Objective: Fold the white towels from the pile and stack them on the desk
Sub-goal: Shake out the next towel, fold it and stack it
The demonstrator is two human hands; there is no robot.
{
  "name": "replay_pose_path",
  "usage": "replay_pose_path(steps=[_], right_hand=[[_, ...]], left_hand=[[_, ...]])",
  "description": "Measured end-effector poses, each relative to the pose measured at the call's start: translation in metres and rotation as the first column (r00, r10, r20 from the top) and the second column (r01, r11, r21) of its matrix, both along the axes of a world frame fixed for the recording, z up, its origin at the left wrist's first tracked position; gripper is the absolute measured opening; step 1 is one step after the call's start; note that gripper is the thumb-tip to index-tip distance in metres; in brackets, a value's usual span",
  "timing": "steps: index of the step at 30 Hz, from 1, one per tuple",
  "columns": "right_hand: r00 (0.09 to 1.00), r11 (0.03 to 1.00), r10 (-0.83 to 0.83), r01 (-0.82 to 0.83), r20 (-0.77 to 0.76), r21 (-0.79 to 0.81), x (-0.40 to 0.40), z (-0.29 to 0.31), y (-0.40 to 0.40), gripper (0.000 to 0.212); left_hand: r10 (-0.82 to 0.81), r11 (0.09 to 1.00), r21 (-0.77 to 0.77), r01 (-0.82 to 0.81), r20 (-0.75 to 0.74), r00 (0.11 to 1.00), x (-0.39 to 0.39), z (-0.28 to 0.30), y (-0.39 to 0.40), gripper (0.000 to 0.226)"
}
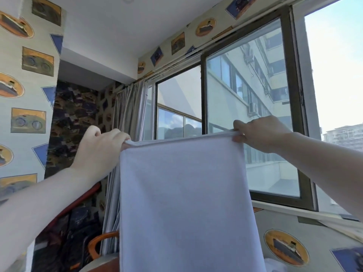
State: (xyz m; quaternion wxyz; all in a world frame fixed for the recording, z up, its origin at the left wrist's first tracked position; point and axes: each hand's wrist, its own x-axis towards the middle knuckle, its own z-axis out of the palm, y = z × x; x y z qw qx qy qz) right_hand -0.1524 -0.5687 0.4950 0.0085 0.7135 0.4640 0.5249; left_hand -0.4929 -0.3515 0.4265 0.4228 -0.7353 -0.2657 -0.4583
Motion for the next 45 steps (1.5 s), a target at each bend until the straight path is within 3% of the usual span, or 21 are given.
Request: replay_pose_path(steps=[3, 7, 10, 16, 18, 23, 26, 28, 31, 34, 39, 42, 45], right_hand=[[0.998, 0.998, 0.028, -0.024, 0.062, -0.052, 0.014, 0.004, -0.026, 0.036], [1.000, 0.999, 0.000, 0.000, -0.013, -0.049, 0.031, 0.007, -0.067, 0.037], [0.999, 0.999, 0.005, -0.007, -0.045, -0.044, 0.047, 0.000, -0.092, 0.036], [0.952, 0.962, 0.141, -0.197, -0.273, -0.188, 0.059, -0.012, -0.132, 0.042], [0.894, 0.944, 0.217, -0.294, -0.393, -0.148, 0.061, -0.018, -0.141, 0.040], [0.624, 0.872, 0.392, -0.485, -0.676, 0.058, 0.083, -0.030, -0.168, 0.028], [0.503, 0.865, 0.410, -0.479, -0.761, 0.149, 0.112, -0.039, -0.185, 0.021], [0.521, 0.892, 0.388, -0.419, -0.760, 0.168, 0.133, -0.045, -0.196, 0.017], [0.626, 0.944, 0.315, -0.284, -0.713, 0.167, 0.157, -0.033, -0.208, 0.017], [0.767, 0.955, 0.276, -0.152, -0.579, 0.253, 0.166, 0.013, -0.213, 0.011], [0.907, 0.982, 0.113, -0.040, -0.407, 0.184, 0.157, 0.070, -0.176, 0.007], [0.930, 0.999, 0.001, -0.016, -0.367, -0.038, 0.154, 0.044, -0.126, 0.009], [0.912, 0.934, -0.171, 0.029, -0.372, -0.357, 0.160, -0.044, -0.067, 0.010]], left_hand=[[0.032, 0.993, -0.113, -0.026, 0.057, 0.998, 0.016, 0.002, -0.008, 0.034], [-0.087, 0.988, -0.111, 0.112, 0.208, 0.974, 0.052, 0.012, -0.041, 0.027], [-0.084, 0.983, -0.139, 0.118, 0.230, 0.970, 0.073, 0.014, -0.062, 0.026], [-0.057, 0.970, -0.213, 0.112, 0.248, 0.967, 0.090, 0.000, -0.095, 0.030], [-0.048, 0.956, -0.263, 0.127, 0.287, 0.957, 0.095, -0.004, -0.110, 0.027], [-0.124, 0.893, -0.374, 0.249, 0.328, 0.937, 0.100, -0.002, -0.154, 0.025], [-0.262, 0.742, -0.522, 0.420, 0.351, 0.899, 0.109, -0.006, -0.186, 0.023], [-0.374, 0.597, -0.588, 0.546, 0.398, 0.838, 0.124, -0.012, -0.206, 0.019], [-0.461, 0.387, -0.606, 0.695, 0.526, 0.715, 0.157, -0.011, -0.229, 0.010], [-0.464, 0.119, -0.485, 0.866, 0.744, 0.481, 0.187, 0.011, -0.235, 0.008], [-0.233, -0.175, -0.227, 0.958, 0.955, 0.184, 0.202, 0.006, -0.216, 0.007], [-0.084, -0.204, -0.229, 0.952, 0.973, 0.216, 0.201, -0.057, -0.192, 0.011], [0.041, -0.200, -0.347, 0.916, 0.931, 0.362, 0.199, -0.154, -0.162, 0.013]])
